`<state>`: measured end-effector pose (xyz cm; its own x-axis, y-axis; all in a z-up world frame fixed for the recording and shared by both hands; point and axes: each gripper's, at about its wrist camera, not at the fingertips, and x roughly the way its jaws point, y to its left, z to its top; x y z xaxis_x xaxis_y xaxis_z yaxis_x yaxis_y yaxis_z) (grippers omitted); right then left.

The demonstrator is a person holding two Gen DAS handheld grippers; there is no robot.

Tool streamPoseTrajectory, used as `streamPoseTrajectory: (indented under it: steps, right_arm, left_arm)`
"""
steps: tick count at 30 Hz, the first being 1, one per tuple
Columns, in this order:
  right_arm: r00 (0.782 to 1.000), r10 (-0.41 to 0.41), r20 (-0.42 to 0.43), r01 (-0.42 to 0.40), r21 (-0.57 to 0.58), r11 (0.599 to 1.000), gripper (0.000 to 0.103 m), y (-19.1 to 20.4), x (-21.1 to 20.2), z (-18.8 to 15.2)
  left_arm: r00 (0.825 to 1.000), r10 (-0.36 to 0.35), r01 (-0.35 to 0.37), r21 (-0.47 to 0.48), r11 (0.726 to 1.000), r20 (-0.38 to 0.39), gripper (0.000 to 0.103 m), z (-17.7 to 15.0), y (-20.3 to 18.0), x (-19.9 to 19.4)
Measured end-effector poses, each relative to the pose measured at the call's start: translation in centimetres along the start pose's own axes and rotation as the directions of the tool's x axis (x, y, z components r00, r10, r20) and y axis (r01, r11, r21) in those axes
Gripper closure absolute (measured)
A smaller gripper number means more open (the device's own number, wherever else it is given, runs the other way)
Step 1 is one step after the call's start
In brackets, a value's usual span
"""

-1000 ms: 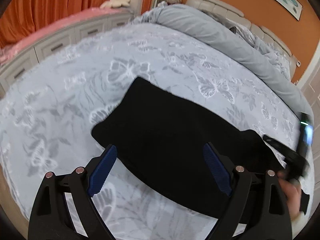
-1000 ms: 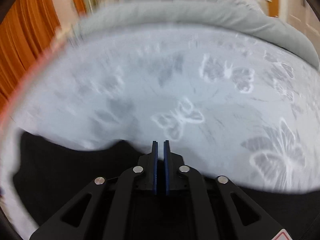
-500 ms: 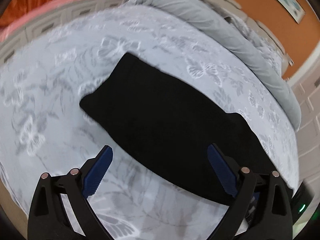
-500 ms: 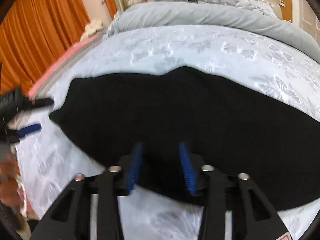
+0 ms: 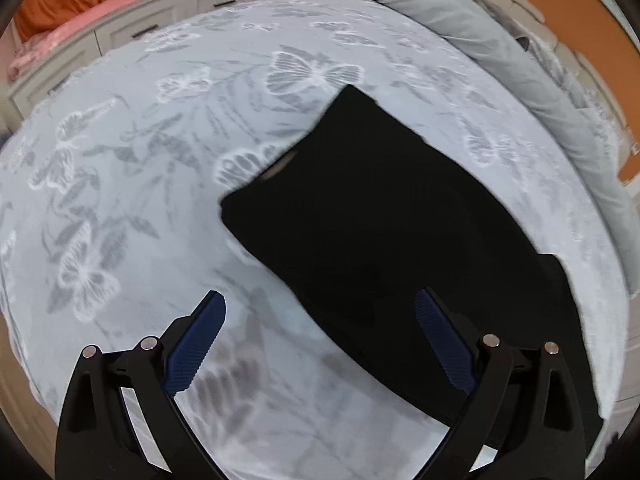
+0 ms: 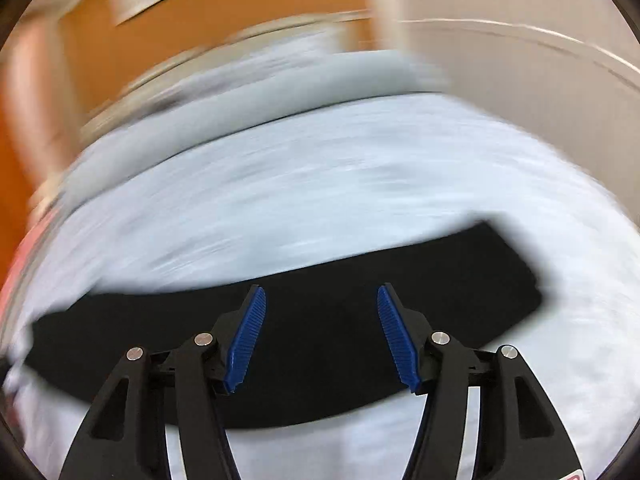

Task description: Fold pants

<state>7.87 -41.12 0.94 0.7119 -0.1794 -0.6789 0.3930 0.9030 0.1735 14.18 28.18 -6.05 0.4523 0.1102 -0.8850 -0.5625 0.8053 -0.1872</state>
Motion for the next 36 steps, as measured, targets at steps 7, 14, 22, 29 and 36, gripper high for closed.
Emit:
streamPoseTrajectory:
  steps: [7,14,22,29,36]
  right_arm:
    - [0.994,-0.073,-0.080,0.089,0.215,0.973,0.045,-12.8,4.5,1.5]
    - [0.987,-0.077,-0.142,0.097,0.139,0.986,0.091,-12.9,6.4,0.4]
    - [0.981,-0.085,-0.173,0.114,0.165,0.980,0.084,-15.3,7.4,-1.3]
    - [0.989,-0.022,-0.148,0.070,0.328,0.942,0.023,-15.7,5.1,-1.6]
    - [0.981,0.077,-0.180,-0.013,0.335,0.942,0.089,-13.1,8.0,-2.0]
  left_arm:
    - [0.997,0.069,-0.072,0.119,0.990,0.033,0.006,-0.2,-2.3,1.5]
    - [0.988,0.151,-0.151,0.092,0.984,0.005,0.005,-0.9,-3.3,3.4]
    - [0.990,0.138,-0.138,0.093,0.986,0.007,0.005,-1.2,-3.0,3.2]
    - [0.996,-0.054,0.047,-0.096,0.994,-0.068,0.005,-0.5,2.0,2.2]
    - [0.992,-0.113,0.102,-0.181,0.978,-0.050,0.005,0.7,4.5,3.0]
